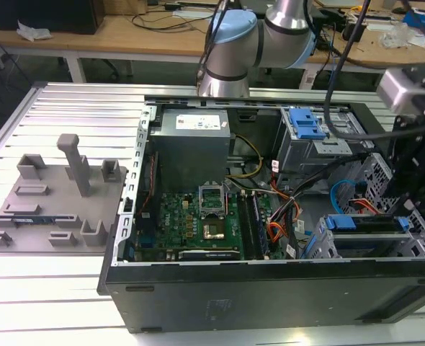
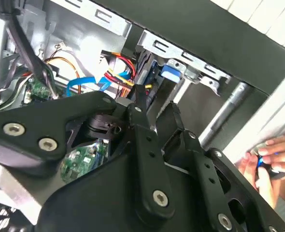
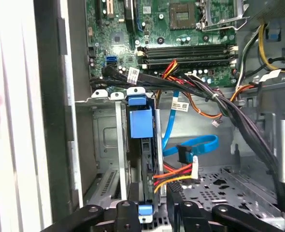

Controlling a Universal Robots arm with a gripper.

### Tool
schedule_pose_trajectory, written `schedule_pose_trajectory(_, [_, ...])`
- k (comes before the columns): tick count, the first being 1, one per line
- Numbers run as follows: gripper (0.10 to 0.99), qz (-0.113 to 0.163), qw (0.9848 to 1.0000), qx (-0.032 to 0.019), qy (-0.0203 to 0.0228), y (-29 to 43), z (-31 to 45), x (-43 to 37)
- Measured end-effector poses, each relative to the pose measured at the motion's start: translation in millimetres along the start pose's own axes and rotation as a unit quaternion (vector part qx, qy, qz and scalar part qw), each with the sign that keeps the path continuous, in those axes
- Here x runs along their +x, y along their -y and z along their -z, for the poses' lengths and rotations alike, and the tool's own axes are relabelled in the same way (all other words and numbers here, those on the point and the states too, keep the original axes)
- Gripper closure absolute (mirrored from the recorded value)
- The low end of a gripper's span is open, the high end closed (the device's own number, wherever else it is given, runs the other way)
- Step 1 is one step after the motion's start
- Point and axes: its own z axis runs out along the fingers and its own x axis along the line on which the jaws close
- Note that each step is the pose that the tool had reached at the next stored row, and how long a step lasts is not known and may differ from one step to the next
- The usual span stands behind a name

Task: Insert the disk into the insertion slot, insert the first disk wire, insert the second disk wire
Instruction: 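Insert the first disk wire, then insert the second disk wire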

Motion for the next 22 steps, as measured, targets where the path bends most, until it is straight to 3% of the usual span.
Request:
schedule_pose_trajectory(3, [0.725, 0.000, 1.0000, 0.0001, -0.0021, 0.3, 10.7, -0.6])
schedule_pose_trajectory(22, [0.725, 0.000, 1.0000, 0.0002, -0.0033, 0.2, 10.8, -1.6])
